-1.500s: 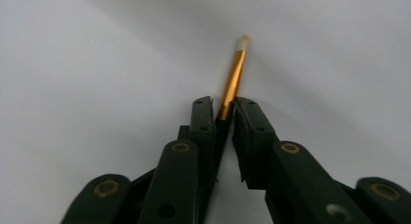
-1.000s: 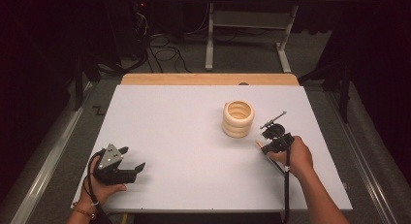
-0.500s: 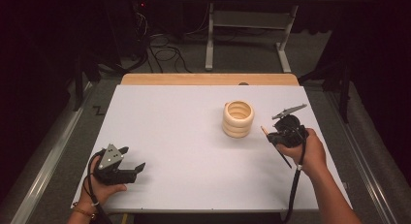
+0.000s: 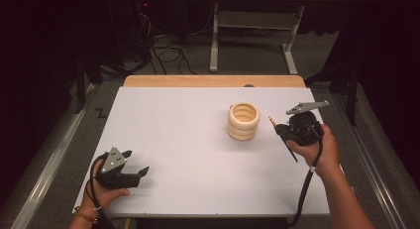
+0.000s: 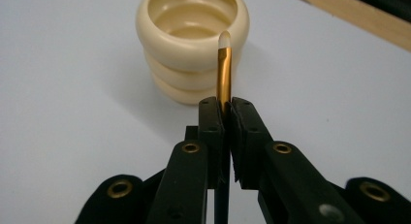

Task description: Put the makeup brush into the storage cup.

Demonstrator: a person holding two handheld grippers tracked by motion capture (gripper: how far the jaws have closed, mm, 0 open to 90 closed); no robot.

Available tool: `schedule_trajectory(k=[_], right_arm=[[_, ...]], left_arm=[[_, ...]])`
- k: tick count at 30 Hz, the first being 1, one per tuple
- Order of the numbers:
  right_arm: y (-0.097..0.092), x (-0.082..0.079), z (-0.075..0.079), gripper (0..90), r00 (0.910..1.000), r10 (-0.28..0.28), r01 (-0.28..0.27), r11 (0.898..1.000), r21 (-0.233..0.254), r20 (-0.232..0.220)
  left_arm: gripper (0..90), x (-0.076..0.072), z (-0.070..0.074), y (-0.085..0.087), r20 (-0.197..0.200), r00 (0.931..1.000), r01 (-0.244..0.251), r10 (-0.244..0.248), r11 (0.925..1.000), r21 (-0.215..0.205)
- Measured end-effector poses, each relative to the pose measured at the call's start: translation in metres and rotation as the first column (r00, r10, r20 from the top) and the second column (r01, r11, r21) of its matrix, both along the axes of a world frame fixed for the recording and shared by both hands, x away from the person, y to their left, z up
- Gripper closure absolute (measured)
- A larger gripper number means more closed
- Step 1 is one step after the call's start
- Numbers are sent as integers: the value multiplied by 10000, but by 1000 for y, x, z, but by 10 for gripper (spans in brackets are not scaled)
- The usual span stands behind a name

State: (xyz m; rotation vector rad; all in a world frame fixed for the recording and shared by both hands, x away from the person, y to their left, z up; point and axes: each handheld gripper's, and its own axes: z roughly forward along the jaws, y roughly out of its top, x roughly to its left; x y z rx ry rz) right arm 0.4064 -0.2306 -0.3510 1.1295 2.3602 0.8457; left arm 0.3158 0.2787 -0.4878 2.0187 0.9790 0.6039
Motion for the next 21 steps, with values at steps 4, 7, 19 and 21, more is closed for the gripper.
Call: schedule_trajectory(k=[4, 7, 19, 21], right_arm=[[0, -1, 7, 851, 9994, -28, 24, 9999, 116, 351], [-2, -1, 11, 851, 9981, -38, 18, 9995, 324, 618], [0, 2, 26, 851, 9853, -230, 38, 9936, 1132, 1692], [0, 2, 28, 851, 9821, -227, -18, 9915, 1299, 1871]], left_arm=[[176, 0, 0, -1, -25, 10000, 29, -29, 10000, -17], [176, 0, -1, -1, -23, 10000, 33, -33, 10000, -19], [176, 1, -1, -1, -40, 10000, 38, -38, 10000, -36], [176, 1, -1, -1, -56, 10000, 54, -55, 10000, -28]])
